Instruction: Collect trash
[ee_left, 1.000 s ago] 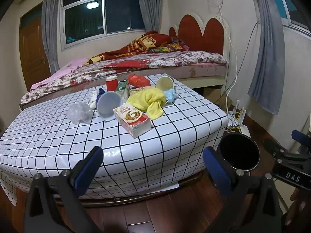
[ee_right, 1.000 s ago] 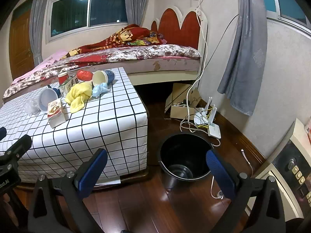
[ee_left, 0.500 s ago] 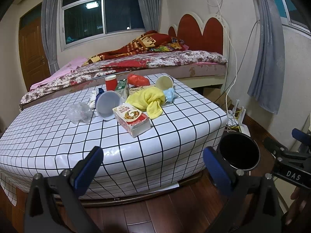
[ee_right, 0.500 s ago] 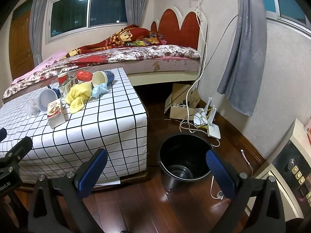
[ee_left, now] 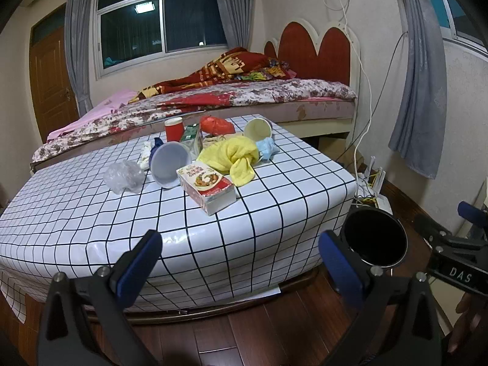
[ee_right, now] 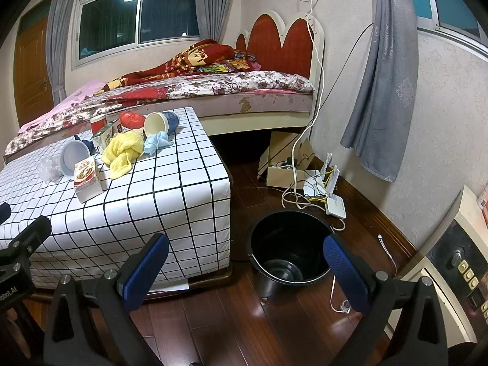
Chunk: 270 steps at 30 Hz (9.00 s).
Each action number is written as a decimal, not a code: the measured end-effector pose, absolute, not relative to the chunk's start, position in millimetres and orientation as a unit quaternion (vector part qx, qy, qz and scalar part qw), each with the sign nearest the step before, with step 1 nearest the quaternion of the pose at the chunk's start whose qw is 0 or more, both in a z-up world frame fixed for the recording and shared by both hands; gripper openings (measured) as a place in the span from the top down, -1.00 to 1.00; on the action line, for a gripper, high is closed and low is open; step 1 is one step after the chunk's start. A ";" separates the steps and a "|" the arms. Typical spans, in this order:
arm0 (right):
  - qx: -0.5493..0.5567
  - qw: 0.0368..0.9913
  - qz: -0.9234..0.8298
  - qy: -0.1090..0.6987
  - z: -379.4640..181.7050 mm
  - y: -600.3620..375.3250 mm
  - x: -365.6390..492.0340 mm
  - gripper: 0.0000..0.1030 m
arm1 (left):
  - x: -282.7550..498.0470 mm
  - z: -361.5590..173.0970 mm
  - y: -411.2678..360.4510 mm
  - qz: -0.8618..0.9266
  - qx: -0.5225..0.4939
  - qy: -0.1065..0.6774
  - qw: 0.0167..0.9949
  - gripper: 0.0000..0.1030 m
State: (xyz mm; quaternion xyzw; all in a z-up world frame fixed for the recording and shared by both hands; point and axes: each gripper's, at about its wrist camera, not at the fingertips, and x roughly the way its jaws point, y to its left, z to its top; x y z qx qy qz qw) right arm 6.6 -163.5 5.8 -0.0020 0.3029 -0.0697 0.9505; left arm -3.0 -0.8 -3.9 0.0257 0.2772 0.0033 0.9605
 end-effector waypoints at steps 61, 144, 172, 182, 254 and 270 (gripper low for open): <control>-0.022 0.942 0.011 0.334 -12.3 -163.0 163.6 -0.98 | 132.0 -37.6 31.8 0.075 -0.051 0.315 0.945 -0.80; 0.031 0.963 0.032 0.267 28.1 -248.0 134.5 0.56 | 98.5 -5.7 -42.7 -0.160 0.015 0.263 0.951 -0.02; 0.095 0.907 0.003 0.410 -111.9 -390.4 147.8 0.43 | 157.6 -103.7 -218.1 -0.311 0.055 0.412 0.855 -0.04; 0.127 0.890 -0.086 0.430 -112.8 -425.9 145.9 -0.47 | 150.3 -102.1 -196.5 -0.237 0.040 0.407 0.881 -0.92; 0.008 0.905 0.127 0.406 -42.6 -50.9 306.8 -0.33 | 214.9 -54.5 184.4 0.063 -0.087 0.367 0.924 -0.05; 0.006 0.904 0.176 0.389 -31.3 -59.6 291.7 0.56 | 197.8 -43.9 175.2 0.021 -0.080 0.346 0.935 0.91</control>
